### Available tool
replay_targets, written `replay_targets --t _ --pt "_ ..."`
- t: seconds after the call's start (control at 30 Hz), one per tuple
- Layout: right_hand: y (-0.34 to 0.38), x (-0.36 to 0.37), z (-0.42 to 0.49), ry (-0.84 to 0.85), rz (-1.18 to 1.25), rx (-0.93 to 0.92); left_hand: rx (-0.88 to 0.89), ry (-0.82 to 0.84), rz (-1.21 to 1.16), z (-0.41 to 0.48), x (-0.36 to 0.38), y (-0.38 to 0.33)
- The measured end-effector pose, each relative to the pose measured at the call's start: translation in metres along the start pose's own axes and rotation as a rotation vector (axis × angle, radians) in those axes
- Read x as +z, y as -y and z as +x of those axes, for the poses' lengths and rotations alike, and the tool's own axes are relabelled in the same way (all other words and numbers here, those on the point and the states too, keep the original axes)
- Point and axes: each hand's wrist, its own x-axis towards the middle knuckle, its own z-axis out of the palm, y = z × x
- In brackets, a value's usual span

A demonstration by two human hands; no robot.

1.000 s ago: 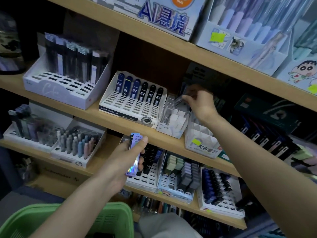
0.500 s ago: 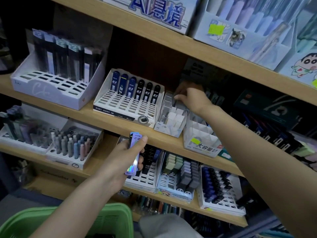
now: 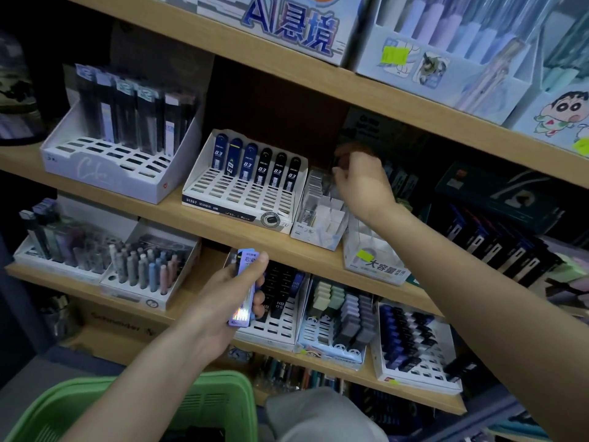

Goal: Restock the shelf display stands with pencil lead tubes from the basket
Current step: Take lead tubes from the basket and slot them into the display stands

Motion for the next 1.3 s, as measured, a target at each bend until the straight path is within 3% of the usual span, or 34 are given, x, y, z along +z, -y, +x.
replay_targets --t 0.07,0.13,0.3,0.37,0.53,0.63,0.87,1.0,1.17,1.3 --pt "0.011 -0.006 -0.025 -0.064 0.121 -0.108 -0.017 -0.013 -0.055 -0.002 0.000 0.000" --pt "0.022 -0.010 -0.052 0.001 0.248 -0.221 -0.033 -0.020 -0.097 -0.004 0.002 0.000" --pt "0.046 -0.010 -0.104 0.614 0.373 -0.280 -0.040 -0.008 -0.122 -0.014 0.011 -0.001" --pt "0.051 -0.007 -0.116 0.731 0.363 -0.297 -0.039 -0.017 -0.117 -0.017 0.014 -0.002" --pt "0.058 -0.012 -0.129 0.709 0.429 -0.226 -0.073 -0.024 -0.281 -0.022 0.017 -0.006" --pt "0.060 -0.013 -0.132 0.742 0.580 -0.091 -0.061 -0.023 -0.288 -0.024 0.017 -0.005" --pt "0.053 -0.015 -0.138 0.592 0.841 0.060 0.040 -0.037 -0.058 -0.027 0.016 0.005" --pt "0.041 -0.017 -0.143 0.390 0.625 -0.116 0.054 -0.064 -0.138 -0.030 0.018 0.002" --pt "0.022 -0.019 -0.150 0.178 0.336 -0.447 0.077 0.076 -0.176 -0.036 0.022 -0.003" --pt "0.011 -0.020 -0.154 0.131 0.296 -0.486 0.102 0.097 -0.100 -0.039 0.027 0.000"
